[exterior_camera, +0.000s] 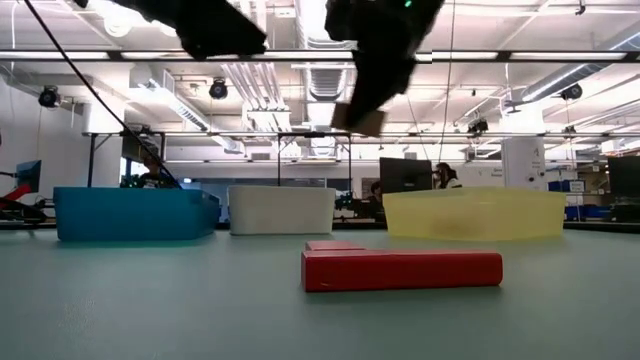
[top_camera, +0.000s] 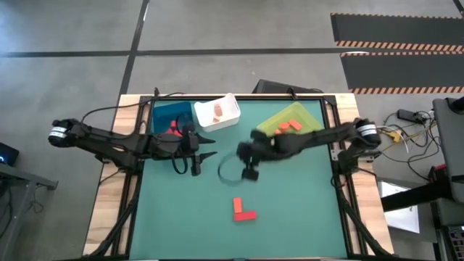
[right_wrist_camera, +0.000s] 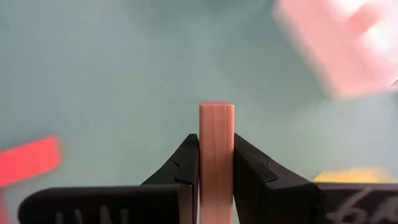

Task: Sort & place blocks by color
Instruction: Put the brown block into the white bin

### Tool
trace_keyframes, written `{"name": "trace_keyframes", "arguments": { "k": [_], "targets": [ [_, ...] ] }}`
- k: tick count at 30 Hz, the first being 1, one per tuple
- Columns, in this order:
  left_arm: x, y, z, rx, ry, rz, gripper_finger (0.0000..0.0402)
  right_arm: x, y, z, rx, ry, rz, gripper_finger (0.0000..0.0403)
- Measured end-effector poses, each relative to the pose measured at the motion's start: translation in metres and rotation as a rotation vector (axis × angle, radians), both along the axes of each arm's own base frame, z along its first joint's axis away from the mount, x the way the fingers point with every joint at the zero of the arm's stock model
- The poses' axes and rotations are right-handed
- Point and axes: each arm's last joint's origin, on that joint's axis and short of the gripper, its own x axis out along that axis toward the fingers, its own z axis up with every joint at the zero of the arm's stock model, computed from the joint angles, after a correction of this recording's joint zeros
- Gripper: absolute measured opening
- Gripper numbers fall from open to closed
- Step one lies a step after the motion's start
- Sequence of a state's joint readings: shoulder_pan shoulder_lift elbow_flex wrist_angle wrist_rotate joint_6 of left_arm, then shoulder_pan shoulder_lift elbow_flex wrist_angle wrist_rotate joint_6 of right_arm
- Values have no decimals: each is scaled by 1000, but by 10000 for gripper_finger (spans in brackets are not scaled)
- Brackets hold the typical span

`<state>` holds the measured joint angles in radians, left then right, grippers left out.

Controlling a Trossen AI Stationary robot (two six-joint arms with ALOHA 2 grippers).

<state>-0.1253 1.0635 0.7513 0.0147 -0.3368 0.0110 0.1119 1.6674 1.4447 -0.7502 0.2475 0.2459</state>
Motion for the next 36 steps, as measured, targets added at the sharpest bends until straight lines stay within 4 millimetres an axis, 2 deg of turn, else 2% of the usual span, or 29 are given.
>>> {"name": "trace_keyframes", "arguments": {
  "k": [5,9,13,15,19,25,31,33,36],
  "targets": [
    [-15,4,-14,10,13,73,171,-2,-60,16,-135,-224,67,45],
    [-28,8,-23,-11,-4,154,171,-2,-104,20,-159,-441,95,45],
    [-38,9,-27,-60,-43,170,171,-2,-134,25,-139,-589,118,45],
    [-41,9,-25,-98,-74,174,171,-3,-142,27,-151,-614,110,45],
    [-46,9,-18,-174,-130,173,171,-1,-145,33,-179,-670,113,45],
    [-53,10,10,-482,-330,216,171,-4,-146,72,-72,-769,4,45],
    [-62,12,33,-883,-526,279,171,-15,-153,111,63,-678,-123,45],
    [-63,13,37,-941,-573,314,171,-20,-159,122,77,-639,-157,45],
    [-63,17,38,-968,-622,385,171,-24,-170,126,88,-555,-197,45]
  ]
}}
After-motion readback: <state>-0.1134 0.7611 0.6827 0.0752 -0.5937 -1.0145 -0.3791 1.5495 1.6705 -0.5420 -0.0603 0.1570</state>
